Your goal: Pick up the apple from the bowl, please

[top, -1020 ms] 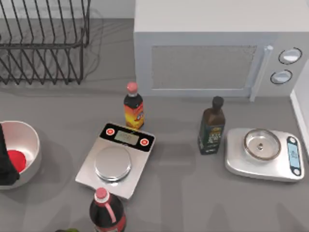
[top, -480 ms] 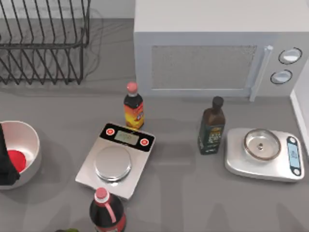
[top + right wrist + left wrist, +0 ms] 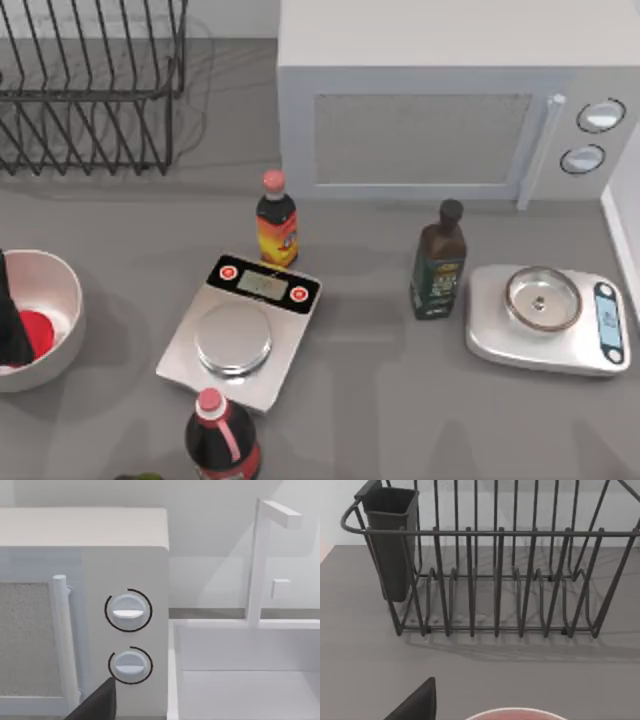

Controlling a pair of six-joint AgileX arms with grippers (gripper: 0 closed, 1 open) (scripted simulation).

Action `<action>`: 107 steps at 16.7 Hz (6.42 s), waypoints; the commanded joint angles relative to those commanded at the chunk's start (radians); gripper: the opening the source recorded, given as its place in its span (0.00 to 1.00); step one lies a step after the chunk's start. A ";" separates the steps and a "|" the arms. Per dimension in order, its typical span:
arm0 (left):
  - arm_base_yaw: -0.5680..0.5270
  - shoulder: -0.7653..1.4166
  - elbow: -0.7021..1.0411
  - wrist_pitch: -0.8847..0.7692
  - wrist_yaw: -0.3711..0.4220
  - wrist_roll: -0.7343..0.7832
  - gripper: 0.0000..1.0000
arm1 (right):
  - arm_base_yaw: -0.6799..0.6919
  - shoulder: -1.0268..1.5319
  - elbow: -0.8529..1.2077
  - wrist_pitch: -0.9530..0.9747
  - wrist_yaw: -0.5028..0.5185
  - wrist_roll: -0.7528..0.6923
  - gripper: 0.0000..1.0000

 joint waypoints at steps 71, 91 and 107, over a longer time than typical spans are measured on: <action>-0.005 1.566 1.153 -0.924 0.001 0.024 0.00 | 0.000 0.000 0.000 0.000 0.000 0.000 1.00; -0.122 1.601 1.770 -1.506 0.001 -0.097 0.00 | 0.000 0.000 0.000 0.000 0.000 0.000 1.00; -0.537 1.876 1.833 -1.340 0.021 -0.525 0.00 | 0.000 0.000 0.000 0.000 0.000 0.000 1.00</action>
